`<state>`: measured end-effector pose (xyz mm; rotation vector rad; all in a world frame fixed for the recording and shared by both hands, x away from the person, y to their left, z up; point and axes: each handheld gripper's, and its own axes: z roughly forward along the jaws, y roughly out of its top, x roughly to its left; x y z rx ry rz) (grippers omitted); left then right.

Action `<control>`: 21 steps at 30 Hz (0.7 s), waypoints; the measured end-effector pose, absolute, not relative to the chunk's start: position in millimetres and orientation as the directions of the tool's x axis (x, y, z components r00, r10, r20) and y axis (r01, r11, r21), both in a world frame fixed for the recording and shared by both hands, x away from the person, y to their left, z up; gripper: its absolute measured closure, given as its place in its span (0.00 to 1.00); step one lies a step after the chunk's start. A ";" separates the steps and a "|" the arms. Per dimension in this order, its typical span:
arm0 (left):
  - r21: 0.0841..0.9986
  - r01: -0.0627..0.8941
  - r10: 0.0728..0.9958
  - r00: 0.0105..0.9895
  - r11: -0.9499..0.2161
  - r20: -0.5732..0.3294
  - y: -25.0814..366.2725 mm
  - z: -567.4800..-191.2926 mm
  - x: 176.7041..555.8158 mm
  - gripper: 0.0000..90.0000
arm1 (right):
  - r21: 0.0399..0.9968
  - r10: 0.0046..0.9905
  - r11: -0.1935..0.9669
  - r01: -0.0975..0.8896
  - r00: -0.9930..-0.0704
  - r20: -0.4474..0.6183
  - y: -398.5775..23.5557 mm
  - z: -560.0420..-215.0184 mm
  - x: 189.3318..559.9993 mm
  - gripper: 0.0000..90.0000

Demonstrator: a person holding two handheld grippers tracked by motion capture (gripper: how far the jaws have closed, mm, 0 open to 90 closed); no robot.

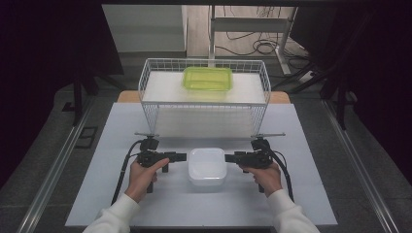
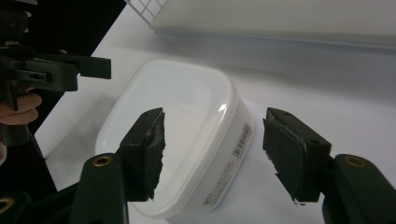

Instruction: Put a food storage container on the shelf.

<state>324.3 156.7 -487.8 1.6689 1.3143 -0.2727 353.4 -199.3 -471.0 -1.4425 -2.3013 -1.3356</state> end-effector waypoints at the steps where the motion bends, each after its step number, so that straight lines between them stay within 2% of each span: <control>1: 0.533 0.845 0.627 0.394 0.041 -0.672 156.2 -488.7 323.9 0.36 | 0.606 0.667 0.161 0.779 -0.539 0.515 -198.3 -472.5 353.7 0.45; 14: 0.496 0.868 0.587 0.397 0.009 -0.705 148.1 -503.0 325.2 0.46 | 0.543 0.638 0.160 0.824 -0.506 0.580 -193.1 -487.6 356.4 0.56; 18: 0.471 0.882 0.564 0.386 0.007 -0.730 143.6 -506.6 325.0 0.52 | 0.530 0.629 0.165 0.832 -0.503 0.593 -191.4 -490.8 357.0 0.62; 21: 0.451 0.892 0.536 0.380 0.002 -0.754 142.2 -508.9 324.6 0.63 | 0.511 0.619 0.148 0.846 -0.483 0.620 -191.3 -494.0 356.4 0.66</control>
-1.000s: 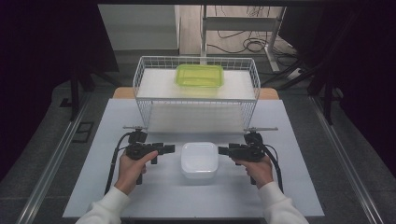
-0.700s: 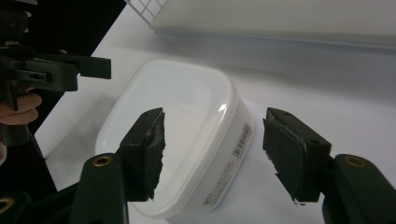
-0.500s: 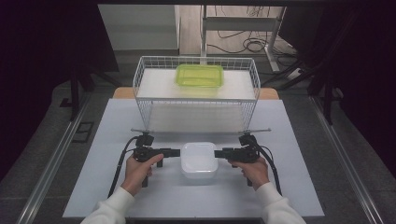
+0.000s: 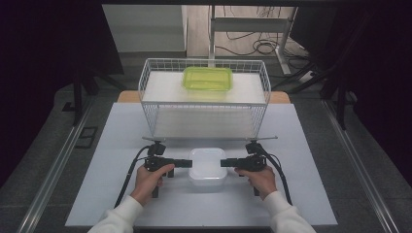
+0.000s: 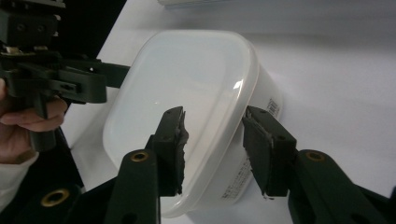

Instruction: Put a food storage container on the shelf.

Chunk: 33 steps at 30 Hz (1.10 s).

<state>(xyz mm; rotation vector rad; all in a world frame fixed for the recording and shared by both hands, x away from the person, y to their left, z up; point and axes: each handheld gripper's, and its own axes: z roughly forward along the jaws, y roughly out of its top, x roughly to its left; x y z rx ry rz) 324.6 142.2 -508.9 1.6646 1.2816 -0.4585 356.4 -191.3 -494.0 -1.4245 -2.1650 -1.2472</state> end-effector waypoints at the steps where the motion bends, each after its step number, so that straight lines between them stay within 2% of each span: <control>1: 0.452 0.892 0.560 0.370 0.010 -0.742 141.1 -508.1 323.1 0.69 | 0.503 0.613 0.133 0.854 -0.470 0.635 -192.9 -494.8 356.7 0.69; 2: 0.455 0.890 0.571 0.367 0.013 -0.734 140.7 -507.8 322.3 0.77 | 0.496 0.609 0.115 0.861 -0.455 0.649 -194.8 -495.4 356.9 0.71; 8: 0.440 0.896 0.540 0.344 0.055 -0.768 143.1 -504.3 318.6 0.83 | 0.476 0.600 0.084 0.875 -0.426 0.677 -199.7 -494.0 352.1 0.77; 12: 0.463 0.883 0.529 0.360 0.071 -0.768 146.2 -499.3 315.8 0.87 | 0.486 0.591 0.065 0.872 -0.426 0.685 -201.1 -492.0 348.5 0.81; 17: 0.489 0.871 0.553 0.385 0.047 -0.739 147.4 -496.4 312.2 0.89 | 0.511 0.574 0.068 0.857 -0.452 0.682 -200.1 -489.0 345.7 0.85; 33: 0.574 0.819 0.570 0.467 0.010 -0.676 144.8 -477.6 305.0 0.89 | 0.603 0.583 0.102 0.791 -0.539 0.608 -199.4 -469.3 338.3 0.86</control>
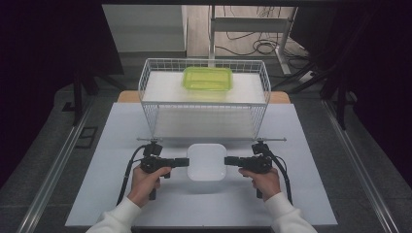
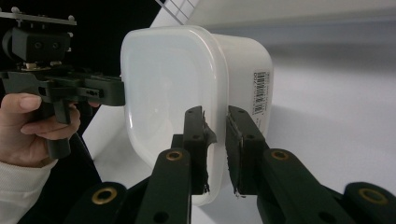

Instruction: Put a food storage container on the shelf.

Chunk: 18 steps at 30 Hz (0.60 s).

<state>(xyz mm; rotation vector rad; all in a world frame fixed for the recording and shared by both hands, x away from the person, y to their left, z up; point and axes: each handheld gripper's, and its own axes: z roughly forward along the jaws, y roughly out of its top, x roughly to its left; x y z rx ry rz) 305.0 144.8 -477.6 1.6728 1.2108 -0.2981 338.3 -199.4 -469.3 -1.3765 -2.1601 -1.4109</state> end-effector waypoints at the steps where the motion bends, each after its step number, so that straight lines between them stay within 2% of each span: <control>1: 0.581 0.814 0.571 0.474 0.007 -0.670 144.9 -475.7 304.4 0.89 | 0.609 0.583 0.103 0.786 -0.544 0.603 -199.1 -466.7 337.3 0.86; 18: 0.665 0.746 0.575 0.539 0.012 -0.615 146.4 -447.8 296.0 0.89 | 0.714 0.579 0.117 0.690 -0.631 0.516 -196.7 -435.7 327.2 0.86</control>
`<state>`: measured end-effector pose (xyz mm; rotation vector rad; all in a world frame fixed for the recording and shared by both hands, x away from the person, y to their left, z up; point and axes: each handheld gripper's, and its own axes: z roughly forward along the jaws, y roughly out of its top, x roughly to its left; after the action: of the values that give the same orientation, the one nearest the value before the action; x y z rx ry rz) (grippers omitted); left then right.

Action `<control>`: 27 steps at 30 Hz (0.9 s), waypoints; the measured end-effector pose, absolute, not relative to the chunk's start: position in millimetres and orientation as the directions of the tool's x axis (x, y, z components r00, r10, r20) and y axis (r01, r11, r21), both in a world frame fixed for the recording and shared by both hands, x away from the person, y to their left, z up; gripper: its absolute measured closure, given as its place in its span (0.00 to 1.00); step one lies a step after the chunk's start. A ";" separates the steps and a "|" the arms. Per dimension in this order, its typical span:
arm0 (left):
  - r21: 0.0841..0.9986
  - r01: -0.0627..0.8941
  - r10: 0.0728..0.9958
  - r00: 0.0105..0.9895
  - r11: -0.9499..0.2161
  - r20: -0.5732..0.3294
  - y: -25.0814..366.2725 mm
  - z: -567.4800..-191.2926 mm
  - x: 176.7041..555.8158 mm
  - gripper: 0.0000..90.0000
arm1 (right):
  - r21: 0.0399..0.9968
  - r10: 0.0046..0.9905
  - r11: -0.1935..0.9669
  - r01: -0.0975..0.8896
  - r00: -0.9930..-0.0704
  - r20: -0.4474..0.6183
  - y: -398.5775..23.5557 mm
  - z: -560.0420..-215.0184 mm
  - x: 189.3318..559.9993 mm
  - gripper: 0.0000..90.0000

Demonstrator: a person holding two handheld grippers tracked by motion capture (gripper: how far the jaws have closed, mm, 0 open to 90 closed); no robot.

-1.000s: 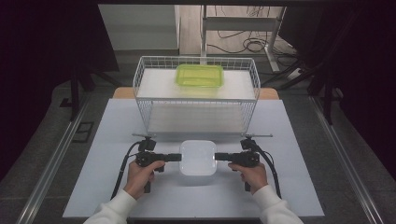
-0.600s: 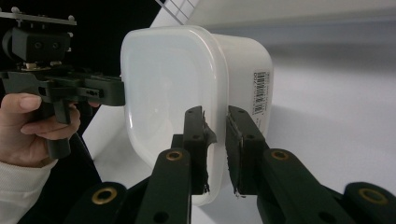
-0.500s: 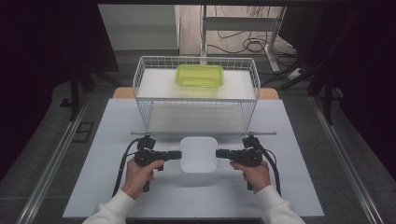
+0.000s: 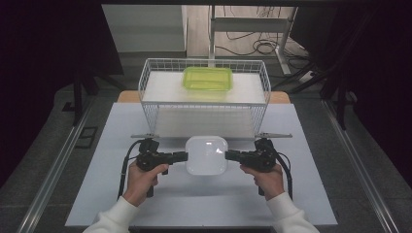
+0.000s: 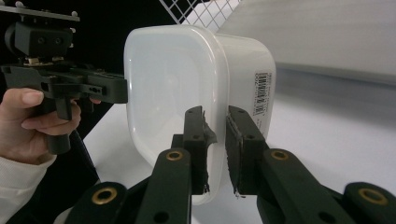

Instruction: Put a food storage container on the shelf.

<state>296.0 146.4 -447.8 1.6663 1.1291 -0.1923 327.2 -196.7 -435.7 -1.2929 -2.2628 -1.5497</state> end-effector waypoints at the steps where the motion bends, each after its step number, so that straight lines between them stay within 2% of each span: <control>1: 0.671 0.741 0.577 0.545 0.008 -0.608 146.3 -446.3 295.6 0.89 | 0.720 0.580 0.117 0.684 -0.636 0.510 -196.8 -434.3 326.7 0.86; 27: 0.712 0.702 0.578 0.581 0.000 -0.573 144.2 -429.0 299.2 0.89 | 0.768 0.599 0.118 0.629 -0.662 0.450 -197.2 -414.9 323.1 0.86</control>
<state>299.2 144.2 -429.0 1.6745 1.0789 -0.1361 323.1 -197.2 -414.9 -1.2785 -2.3267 -1.6247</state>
